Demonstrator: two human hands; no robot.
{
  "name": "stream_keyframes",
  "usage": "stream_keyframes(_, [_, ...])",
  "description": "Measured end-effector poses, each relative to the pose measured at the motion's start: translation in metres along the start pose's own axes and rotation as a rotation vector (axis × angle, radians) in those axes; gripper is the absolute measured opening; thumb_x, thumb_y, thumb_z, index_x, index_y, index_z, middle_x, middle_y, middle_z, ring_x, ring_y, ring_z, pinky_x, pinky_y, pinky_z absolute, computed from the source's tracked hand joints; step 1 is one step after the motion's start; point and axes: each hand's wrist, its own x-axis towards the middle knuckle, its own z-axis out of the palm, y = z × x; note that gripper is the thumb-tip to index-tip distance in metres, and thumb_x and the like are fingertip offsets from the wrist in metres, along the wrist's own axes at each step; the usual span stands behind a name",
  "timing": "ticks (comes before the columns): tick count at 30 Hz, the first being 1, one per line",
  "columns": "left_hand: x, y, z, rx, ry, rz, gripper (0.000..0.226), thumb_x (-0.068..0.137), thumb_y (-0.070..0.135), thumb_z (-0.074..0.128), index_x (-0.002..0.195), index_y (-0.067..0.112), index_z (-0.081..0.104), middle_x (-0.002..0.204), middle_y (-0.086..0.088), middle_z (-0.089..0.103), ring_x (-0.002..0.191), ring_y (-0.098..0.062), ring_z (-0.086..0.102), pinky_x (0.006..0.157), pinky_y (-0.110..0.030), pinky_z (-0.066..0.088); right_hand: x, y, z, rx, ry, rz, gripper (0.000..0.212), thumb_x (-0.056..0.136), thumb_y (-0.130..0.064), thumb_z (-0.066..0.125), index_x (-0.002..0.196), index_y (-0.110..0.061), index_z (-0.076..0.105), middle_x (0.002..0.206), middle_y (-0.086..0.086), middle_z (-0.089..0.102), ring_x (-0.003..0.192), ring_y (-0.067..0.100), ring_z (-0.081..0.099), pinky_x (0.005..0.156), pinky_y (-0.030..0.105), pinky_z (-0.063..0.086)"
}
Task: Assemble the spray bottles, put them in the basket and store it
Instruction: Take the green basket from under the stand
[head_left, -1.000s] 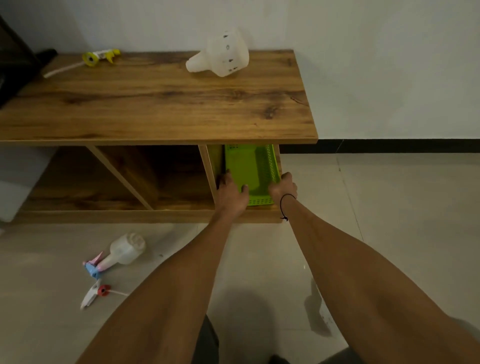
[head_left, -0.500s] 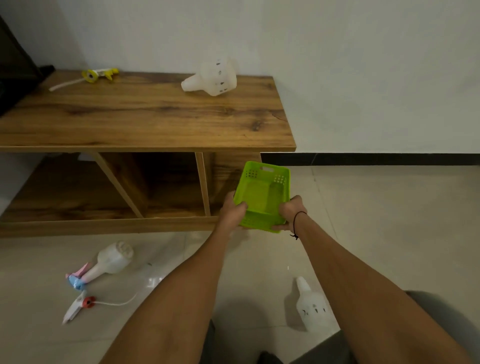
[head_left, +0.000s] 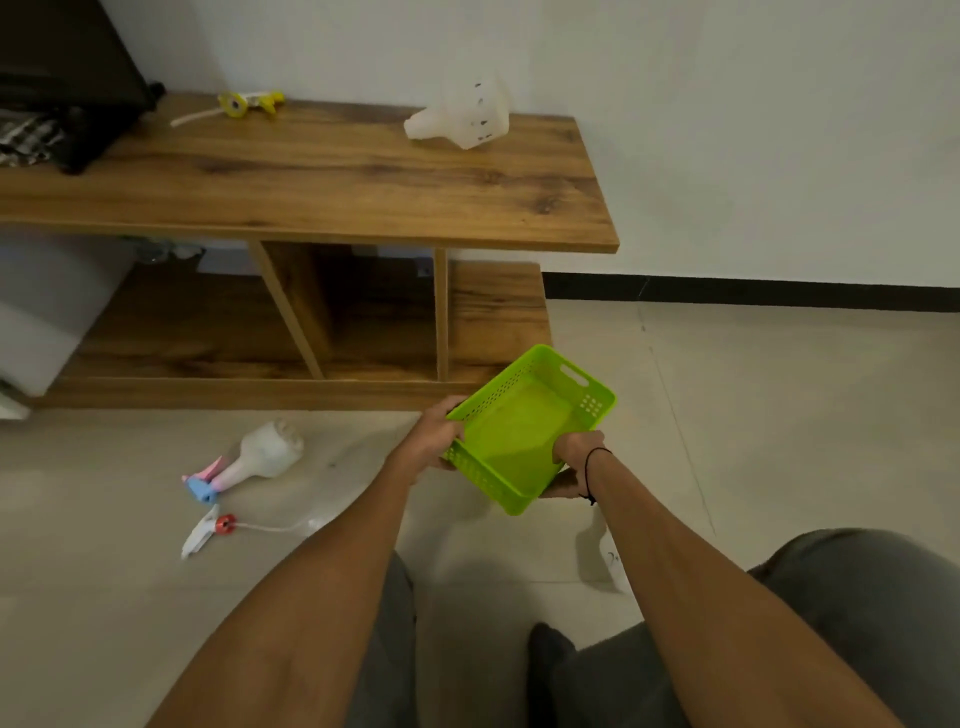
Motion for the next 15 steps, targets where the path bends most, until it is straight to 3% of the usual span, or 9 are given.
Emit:
stream_keyframes(2, [-0.004, -0.017, -0.006, 0.021, 0.004, -0.01, 0.07, 0.088, -0.012, 0.038, 0.139, 0.031, 0.06, 0.117, -0.003, 0.059, 0.094, -0.024, 0.058, 0.097, -0.059, 0.056, 0.002, 0.02, 0.013, -0.016, 0.02, 0.021, 0.069, 0.091, 0.005, 0.065, 0.149, -0.002, 0.027, 0.148, 0.032, 0.047, 0.12, 0.059, 0.06, 0.085, 0.077, 0.054])
stream_keyframes(5, [-0.007, -0.043, -0.014, 0.056, 0.001, -0.025, 0.072, 0.086, -0.014, 0.036, 0.136, 0.03, 0.064, 0.117, -0.003, 0.062, 0.102, -0.031, 0.059, 0.099, -0.065, 0.056, 0.006, 0.05, 0.029, 0.024, 0.013, 0.056, 0.053, 0.102, -0.004, 0.055, 0.152, -0.003, 0.034, 0.149, 0.029, 0.05, 0.123, 0.057, 0.06, 0.081, 0.079, 0.053])
stream_keyframes(8, [-0.006, -0.07, -0.019, 0.059, 0.022, -0.044, 0.067, 0.09, -0.013, 0.037, 0.132, 0.029, 0.066, 0.112, -0.008, 0.065, 0.096, -0.03, 0.06, 0.088, -0.052, 0.056, 0.008, 0.077, 0.048, 0.062, 0.015, 0.074, 0.048, 0.108, -0.01, 0.047, 0.153, -0.007, 0.031, 0.153, 0.025, 0.046, 0.128, 0.056, 0.056, 0.083, 0.081, 0.051])
stream_keyframes(11, [-0.001, -0.091, -0.02, 0.064, 0.064, -0.014, 0.046, 0.098, -0.003, 0.05, 0.131, 0.025, 0.068, 0.106, -0.013, 0.068, 0.084, -0.026, 0.061, 0.069, -0.033, 0.048, 0.011, 0.095, 0.066, 0.001, 0.063, 0.038, 0.066, 0.103, -0.008, 0.055, 0.158, -0.009, 0.018, 0.154, 0.025, 0.039, 0.128, 0.056, 0.053, 0.081, 0.076, 0.056])
stream_keyframes(13, [0.005, -0.102, -0.021, 0.08, 0.109, 0.015, 0.034, 0.101, 0.005, 0.058, 0.13, 0.018, 0.069, 0.107, -0.019, 0.068, 0.083, -0.026, 0.062, 0.065, -0.032, 0.046, 0.017, 0.103, 0.076, -0.076, 0.096, -0.002, 0.074, 0.101, -0.009, 0.058, 0.161, -0.008, 0.013, 0.154, 0.025, 0.038, 0.128, 0.054, 0.054, 0.082, 0.071, 0.059])
stream_keyframes(15, [0.011, -0.114, -0.022, 0.116, 0.15, 0.037, 0.028, 0.101, 0.006, 0.063, 0.127, 0.011, 0.069, 0.111, -0.023, 0.069, 0.089, -0.026, 0.062, 0.071, -0.037, 0.045, 0.023, 0.11, 0.086, -0.174, 0.14, -0.047, 0.073, 0.098, -0.008, 0.059, 0.157, -0.005, 0.017, 0.151, 0.028, 0.042, 0.127, 0.053, 0.056, 0.09, 0.067, 0.058])
